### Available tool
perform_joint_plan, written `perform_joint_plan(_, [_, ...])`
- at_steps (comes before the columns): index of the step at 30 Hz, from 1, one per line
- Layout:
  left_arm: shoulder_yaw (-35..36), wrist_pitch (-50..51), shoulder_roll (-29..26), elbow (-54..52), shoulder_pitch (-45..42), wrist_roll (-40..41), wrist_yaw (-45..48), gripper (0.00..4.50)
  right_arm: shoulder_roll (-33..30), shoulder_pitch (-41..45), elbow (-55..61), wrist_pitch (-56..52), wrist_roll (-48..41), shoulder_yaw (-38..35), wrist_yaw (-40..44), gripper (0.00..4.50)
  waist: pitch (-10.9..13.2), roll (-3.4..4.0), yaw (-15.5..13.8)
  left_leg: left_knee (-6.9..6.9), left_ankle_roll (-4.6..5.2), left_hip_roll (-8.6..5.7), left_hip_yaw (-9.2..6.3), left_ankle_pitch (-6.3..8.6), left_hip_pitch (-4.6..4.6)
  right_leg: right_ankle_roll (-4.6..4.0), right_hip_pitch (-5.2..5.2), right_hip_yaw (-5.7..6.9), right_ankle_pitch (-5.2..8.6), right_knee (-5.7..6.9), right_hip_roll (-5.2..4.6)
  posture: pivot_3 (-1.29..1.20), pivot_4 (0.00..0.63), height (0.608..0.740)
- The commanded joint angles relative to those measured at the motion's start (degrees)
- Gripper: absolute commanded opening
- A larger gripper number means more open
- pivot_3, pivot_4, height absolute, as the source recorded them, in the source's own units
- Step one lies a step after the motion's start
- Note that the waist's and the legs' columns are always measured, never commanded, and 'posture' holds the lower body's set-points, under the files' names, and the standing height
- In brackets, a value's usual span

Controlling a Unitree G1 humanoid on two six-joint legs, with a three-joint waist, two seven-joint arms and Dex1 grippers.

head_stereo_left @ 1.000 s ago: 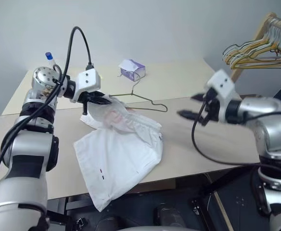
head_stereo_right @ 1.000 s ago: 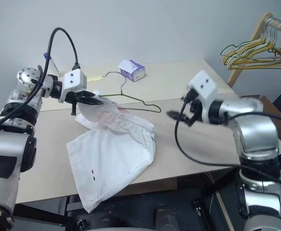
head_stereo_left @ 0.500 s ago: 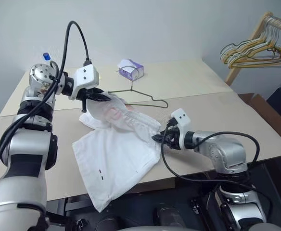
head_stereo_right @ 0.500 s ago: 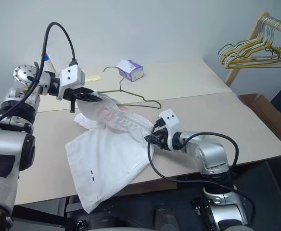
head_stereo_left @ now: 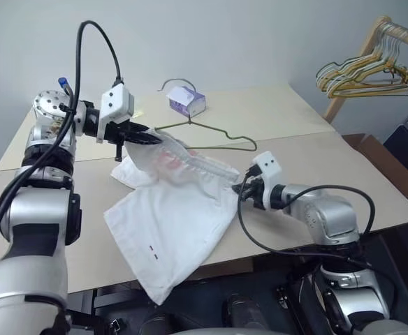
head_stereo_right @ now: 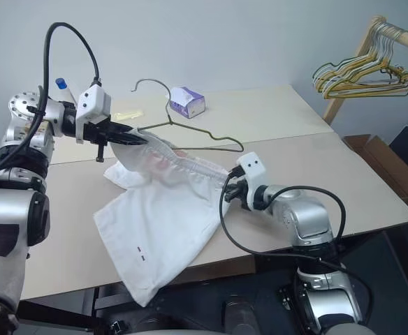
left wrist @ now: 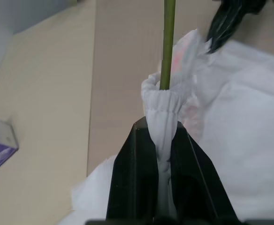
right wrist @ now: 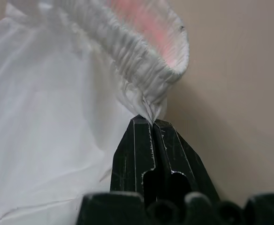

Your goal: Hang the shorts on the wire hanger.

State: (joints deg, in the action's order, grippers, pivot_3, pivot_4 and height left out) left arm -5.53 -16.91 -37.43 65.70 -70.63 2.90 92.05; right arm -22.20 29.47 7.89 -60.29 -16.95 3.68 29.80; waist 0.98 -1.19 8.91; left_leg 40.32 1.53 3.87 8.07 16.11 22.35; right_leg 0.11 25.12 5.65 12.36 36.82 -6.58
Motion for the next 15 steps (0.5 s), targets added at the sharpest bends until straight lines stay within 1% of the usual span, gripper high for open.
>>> perform_joint_plan(1, [-0.89,1.31,-2.28,-3.39,-0.31,3.26,0.45,0.0,-3.22,2.6,-1.11,3.01,0.19,-2.99,0.75,0.03,0.0,0.0,0.09,0.0,0.0,0.0,0.0,0.0,-0.02,0.0,0.0,-0.01,0.0,0.01,0.0,-0.16,0.0,0.74])
perform_joint_plan(6, [-0.28,1.07,-2.19,-3.01,0.04,0.99,-0.8,0.0,-7.88,2.8,-0.83,5.35,0.9,-2.53,2.06,0.03,0.0,0.0,-0.01,-0.01,0.0,0.0,0.01,0.0,-0.03,0.0,-0.01,-0.02,0.0,0.01,0.0,-0.15,0.0,0.74])
perform_joint_plan(15, [-0.42,-0.16,-1.74,-2.45,0.75,-1.07,-1.13,0.0,-10.98,3.31,0.81,5.82,0.81,-3.69,1.48,0.03,0.0,0.0,0.01,-0.01,0.0,0.0,0.02,0.0,-0.03,0.0,-0.01,-0.02,0.0,0.01,0.0,-0.17,0.0,0.74])
